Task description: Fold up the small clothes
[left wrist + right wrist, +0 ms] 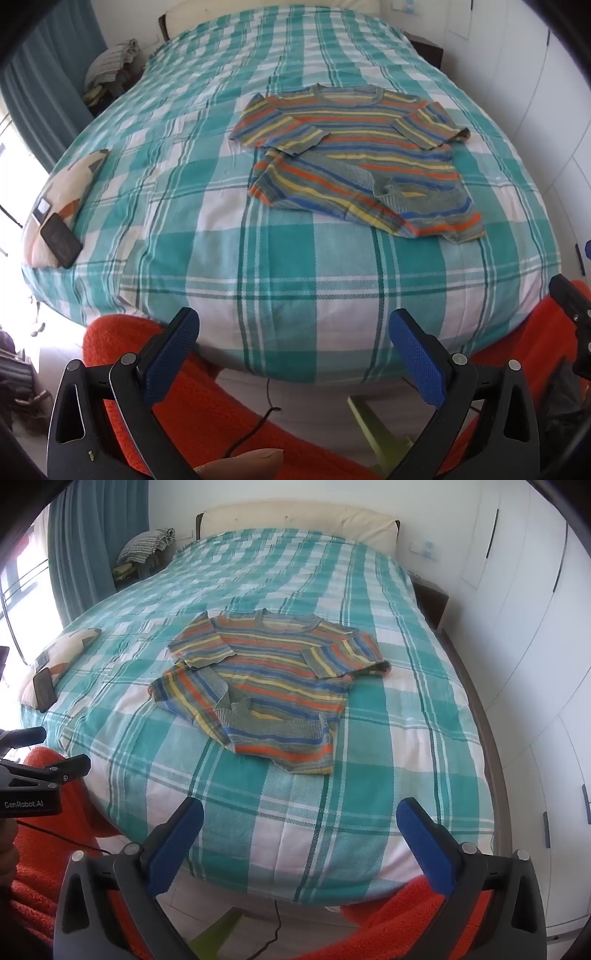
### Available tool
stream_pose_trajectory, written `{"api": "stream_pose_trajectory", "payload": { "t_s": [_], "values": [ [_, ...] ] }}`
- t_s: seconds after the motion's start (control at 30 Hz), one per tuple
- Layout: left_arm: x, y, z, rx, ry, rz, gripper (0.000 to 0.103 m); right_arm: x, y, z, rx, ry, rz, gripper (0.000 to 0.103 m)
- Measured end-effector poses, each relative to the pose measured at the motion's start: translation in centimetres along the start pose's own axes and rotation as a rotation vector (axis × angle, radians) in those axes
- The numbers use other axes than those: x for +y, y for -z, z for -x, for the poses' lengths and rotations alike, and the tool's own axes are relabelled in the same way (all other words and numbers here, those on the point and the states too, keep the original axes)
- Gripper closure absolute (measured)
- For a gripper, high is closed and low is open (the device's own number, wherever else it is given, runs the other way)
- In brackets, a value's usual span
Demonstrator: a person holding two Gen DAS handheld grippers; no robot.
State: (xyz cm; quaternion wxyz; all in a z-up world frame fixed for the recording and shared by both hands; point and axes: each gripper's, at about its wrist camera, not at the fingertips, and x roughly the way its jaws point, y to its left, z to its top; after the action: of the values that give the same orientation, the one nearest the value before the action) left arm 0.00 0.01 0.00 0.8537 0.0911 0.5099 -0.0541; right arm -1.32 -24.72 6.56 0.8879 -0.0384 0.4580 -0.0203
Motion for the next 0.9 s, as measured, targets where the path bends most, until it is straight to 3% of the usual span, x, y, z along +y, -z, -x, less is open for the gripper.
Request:
{"api": "stream_pose_trajectory", "payload": {
  "t_s": [0.9],
  "values": [
    [0.12, 0.70, -0.83, 0.007, -0.017, -0.011, 0.000, 0.01, 0.15, -0.47, 0.015, 0.007, -0.002, 0.000]
  ]
}}
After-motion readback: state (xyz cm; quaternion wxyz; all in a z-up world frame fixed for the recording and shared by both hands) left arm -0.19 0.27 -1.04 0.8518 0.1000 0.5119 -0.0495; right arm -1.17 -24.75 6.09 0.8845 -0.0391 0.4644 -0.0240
